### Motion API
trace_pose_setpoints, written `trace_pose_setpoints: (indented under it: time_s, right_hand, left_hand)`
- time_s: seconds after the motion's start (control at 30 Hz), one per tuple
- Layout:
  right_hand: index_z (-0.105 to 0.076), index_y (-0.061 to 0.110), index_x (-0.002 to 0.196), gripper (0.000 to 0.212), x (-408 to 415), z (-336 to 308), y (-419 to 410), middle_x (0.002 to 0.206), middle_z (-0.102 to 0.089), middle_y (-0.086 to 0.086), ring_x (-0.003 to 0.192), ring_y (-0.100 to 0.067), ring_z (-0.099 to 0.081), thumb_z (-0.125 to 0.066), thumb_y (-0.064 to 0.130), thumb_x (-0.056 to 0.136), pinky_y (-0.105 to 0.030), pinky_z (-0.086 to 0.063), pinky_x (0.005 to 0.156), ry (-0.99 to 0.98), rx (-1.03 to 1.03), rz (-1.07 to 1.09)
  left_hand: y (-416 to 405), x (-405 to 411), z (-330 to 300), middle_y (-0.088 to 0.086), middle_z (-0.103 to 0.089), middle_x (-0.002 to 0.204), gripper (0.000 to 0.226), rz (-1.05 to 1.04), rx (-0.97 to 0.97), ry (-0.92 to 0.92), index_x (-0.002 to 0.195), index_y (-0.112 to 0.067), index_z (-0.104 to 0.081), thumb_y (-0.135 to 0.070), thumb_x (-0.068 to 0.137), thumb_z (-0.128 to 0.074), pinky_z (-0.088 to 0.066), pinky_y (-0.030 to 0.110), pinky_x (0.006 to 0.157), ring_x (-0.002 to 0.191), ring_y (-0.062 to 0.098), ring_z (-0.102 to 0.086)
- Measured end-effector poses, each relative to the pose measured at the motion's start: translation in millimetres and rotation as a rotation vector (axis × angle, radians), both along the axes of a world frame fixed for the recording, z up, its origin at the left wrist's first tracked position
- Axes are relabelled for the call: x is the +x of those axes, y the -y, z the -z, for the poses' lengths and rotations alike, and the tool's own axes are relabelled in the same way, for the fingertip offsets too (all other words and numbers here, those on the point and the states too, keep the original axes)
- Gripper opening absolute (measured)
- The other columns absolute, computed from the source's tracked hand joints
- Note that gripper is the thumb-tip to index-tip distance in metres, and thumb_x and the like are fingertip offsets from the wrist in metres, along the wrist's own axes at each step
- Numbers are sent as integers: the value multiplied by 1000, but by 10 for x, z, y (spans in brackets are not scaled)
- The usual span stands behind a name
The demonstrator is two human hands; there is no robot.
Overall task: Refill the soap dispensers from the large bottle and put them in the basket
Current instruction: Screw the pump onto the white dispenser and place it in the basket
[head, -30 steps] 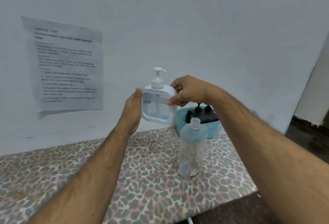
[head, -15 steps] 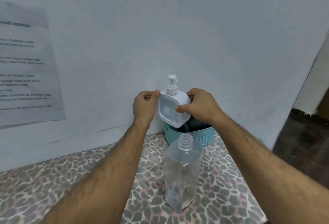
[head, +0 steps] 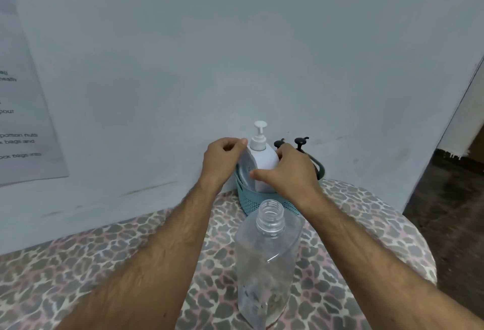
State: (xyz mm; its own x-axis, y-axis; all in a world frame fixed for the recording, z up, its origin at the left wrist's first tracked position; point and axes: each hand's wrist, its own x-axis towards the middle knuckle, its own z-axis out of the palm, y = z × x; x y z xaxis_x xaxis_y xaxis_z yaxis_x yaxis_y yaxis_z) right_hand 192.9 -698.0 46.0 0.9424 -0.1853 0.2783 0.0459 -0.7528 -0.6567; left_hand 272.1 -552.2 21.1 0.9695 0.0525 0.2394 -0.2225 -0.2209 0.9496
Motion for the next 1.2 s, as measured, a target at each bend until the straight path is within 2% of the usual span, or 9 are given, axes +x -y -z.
trace_pose_setpoints:
  time_s: [0.17, 0.23, 0.47, 0.63, 0.73, 0.83, 0.97, 1.07, 1.2]
  right_hand:
    - [-52, 15, 100, 49, 26, 139, -18, 90, -56, 6, 83, -13, -53, -82, 42, 72, -15, -28, 52, -16, -3, -6]
    - [-51, 15, 100, 49, 38, 184, -38, 90, -55, 5, 84, -14, -53, -81, 42, 73, -16, -27, 51, -29, -27, 5]
    - [-42, 15, 98, 47, 63, 228, -84, 89, -51, 3, 81, -16, -48, -76, 43, 79, -21, -25, 50, -58, -136, -2]
    - [-53, 11, 99, 43, 73, 251, -76, 100, -39, -2, 83, -20, -50, -76, 43, 81, -26, -35, 68, -93, -200, -17]
    - [-46, 13, 72, 37, 85, 257, -25, 86, -46, -2, 73, -17, -45, -73, 35, 84, -24, -27, 54, -92, -217, -27]
    - [-41, 17, 58, 37, 85, 253, 4, 63, -45, 1, 63, -16, -45, -64, 17, 87, -23, -24, 48, -90, -264, -42]
    - [-45, 17, 57, 36, 91, 280, 15, 63, -38, 0, 55, -12, -37, -54, 8, 90, -23, -21, 47, -66, -360, -36]
    - [-38, 20, 50, 44, 96, 337, 41, 63, -35, -1, 57, -16, -37, -49, 4, 89, -24, -20, 48, -43, -327, -52]
    - [-51, 10, 58, 34, 97, 370, 68, 65, -38, -3, 55, -12, -34, -49, 6, 92, -25, -21, 48, -50, -293, -58]
  left_hand:
    - [-5, -11, 99, -10, -70, 98, 24, 6, 128, 13, 105, -15, -73, -35, 93, -65, -49, 19, 81, 97, 9, -65]
    - [-23, -25, 156, -9, -70, 102, 28, 8, 204, 10, 109, -15, -72, -37, 95, -62, -45, 15, 78, 96, 7, -63]
    - [10, -108, 250, 1, -70, 116, 32, -53, 361, 71, 119, -11, -68, -32, 99, -55, -40, 21, 84, 96, 8, -58]
    - [9, -177, 298, 2, -67, 123, 36, -71, 385, 54, 124, -12, -67, -34, 97, -59, -40, 23, 89, 108, 13, -60]
    - [28, -227, 286, 3, -67, 123, 40, -57, 418, 53, 124, -12, -67, -36, 93, -65, -41, 25, 91, 106, 13, -58]
    - [34, -266, 285, 2, -67, 125, 45, -35, 473, 54, 128, -13, -65, -40, 91, -66, -42, 27, 93, 105, 12, -57]
    - [-2, -262, 271, -3, -67, 126, 50, -50, 584, 47, 129, -20, -65, -51, 89, -64, -46, 35, 101, 114, 15, -60]
    - [9, -223, 239, -5, -69, 122, 53, -46, 713, 28, 128, -24, -65, -60, 90, -57, -49, 43, 99, 110, 17, -61]
    - [23, -220, 141, -3, -69, 119, 47, 13, 846, -23, 124, -29, -66, -60, 93, -51, -48, 45, 96, 109, 21, -61]
